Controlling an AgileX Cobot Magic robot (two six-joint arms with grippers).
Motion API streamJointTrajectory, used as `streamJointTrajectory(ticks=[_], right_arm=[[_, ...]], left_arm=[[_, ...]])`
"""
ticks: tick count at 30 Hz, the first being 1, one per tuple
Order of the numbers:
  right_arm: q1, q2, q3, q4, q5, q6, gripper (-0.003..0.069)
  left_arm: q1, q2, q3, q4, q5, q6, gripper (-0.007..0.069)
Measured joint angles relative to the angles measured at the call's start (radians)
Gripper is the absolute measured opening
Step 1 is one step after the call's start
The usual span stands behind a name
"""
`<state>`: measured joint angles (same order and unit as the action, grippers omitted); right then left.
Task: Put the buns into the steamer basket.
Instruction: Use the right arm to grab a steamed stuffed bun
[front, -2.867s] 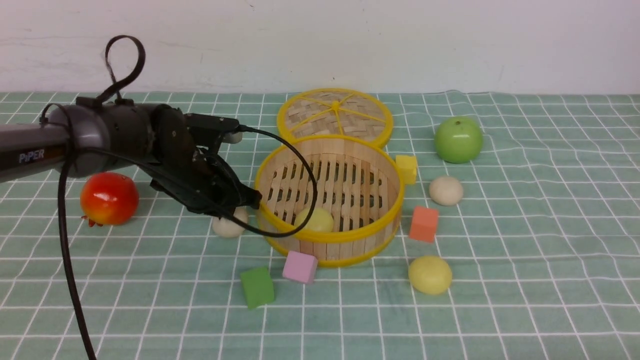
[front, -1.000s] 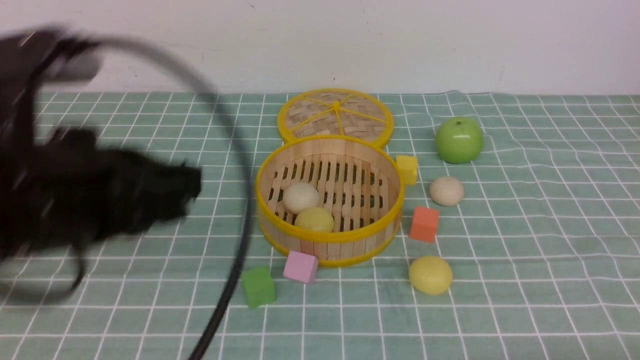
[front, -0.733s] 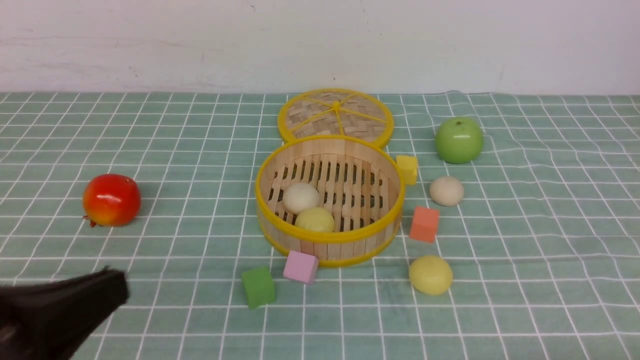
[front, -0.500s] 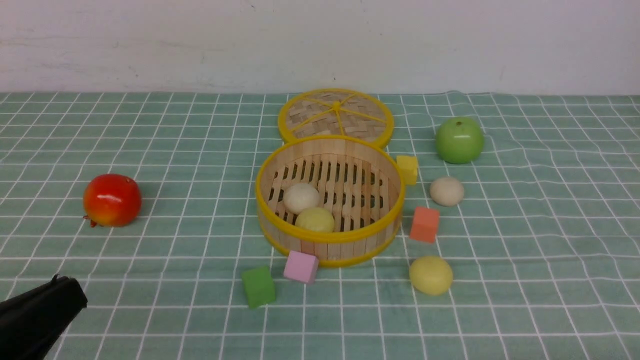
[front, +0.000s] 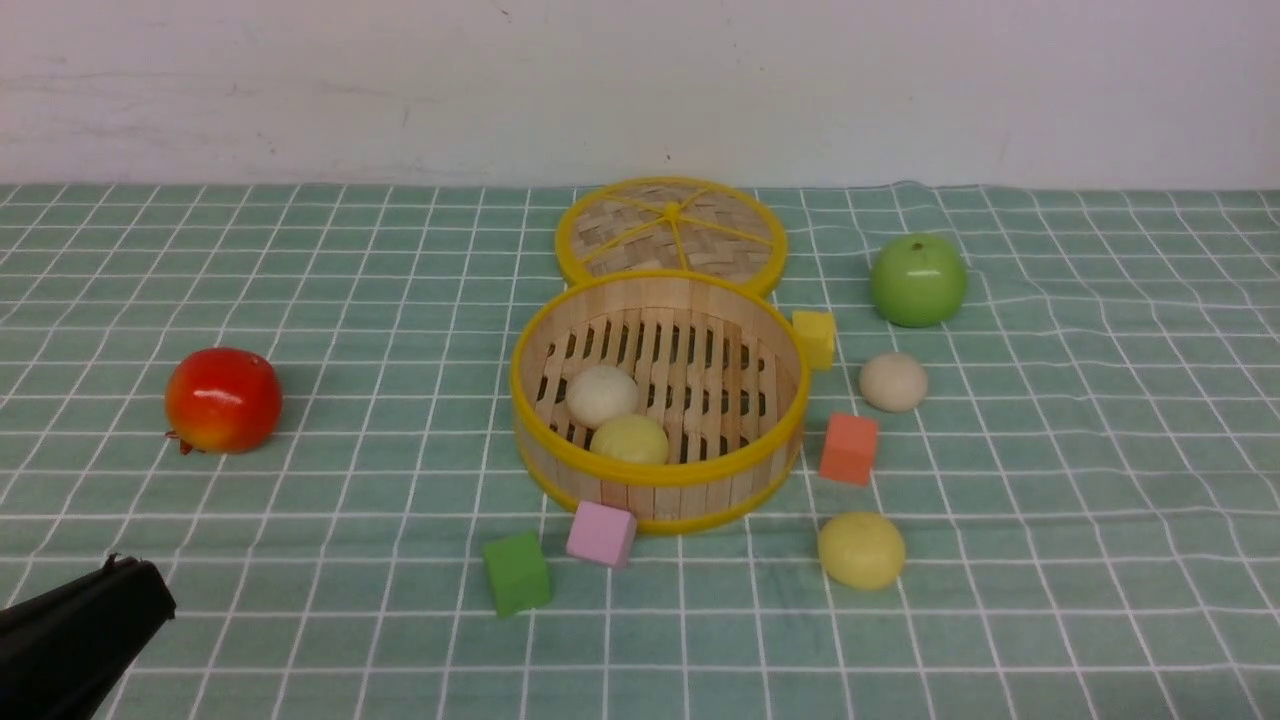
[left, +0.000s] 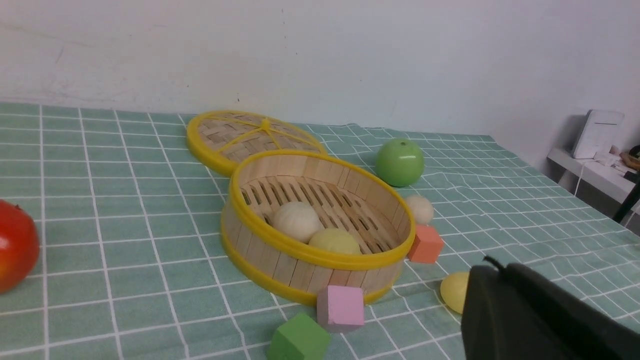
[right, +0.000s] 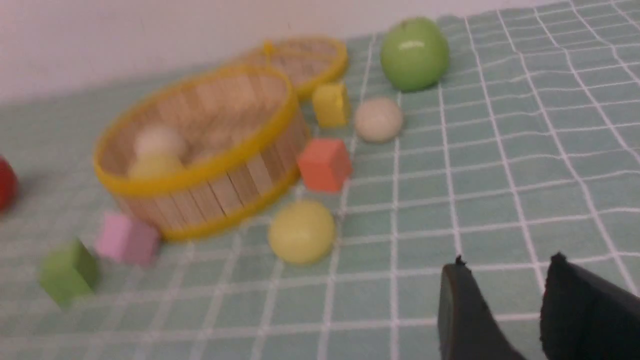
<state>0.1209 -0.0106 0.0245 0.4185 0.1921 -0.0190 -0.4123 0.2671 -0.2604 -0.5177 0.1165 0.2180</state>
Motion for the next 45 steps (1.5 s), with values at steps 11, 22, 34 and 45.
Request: streamJointTrajectory(ticks=[11,22,34,45], right_arm=[[0.0,0.048,-0.068,0.356,-0.012,0.029,0.0234],[0.0,0.946,-0.675,0.035,0.665,-0.214,0.002],[0.235,1.557,-1.082,-0.134,0.61,-0.109,0.0017],[0.279,1.798,-1.212,-0.264,0.426,-0.01,0.0241]], left_arm=[[0.0,0.0,0.0,-0.001,0.0,0.0,-0.0013],[0.0,0.0,0.0,-0.001,0.0,0.001,-0.0012],[0.0,0.0,0.0,-0.001,0.0,0.001,-0.001],[0.0,0.0,0.0,-0.001,0.0,0.001,0.0001]])
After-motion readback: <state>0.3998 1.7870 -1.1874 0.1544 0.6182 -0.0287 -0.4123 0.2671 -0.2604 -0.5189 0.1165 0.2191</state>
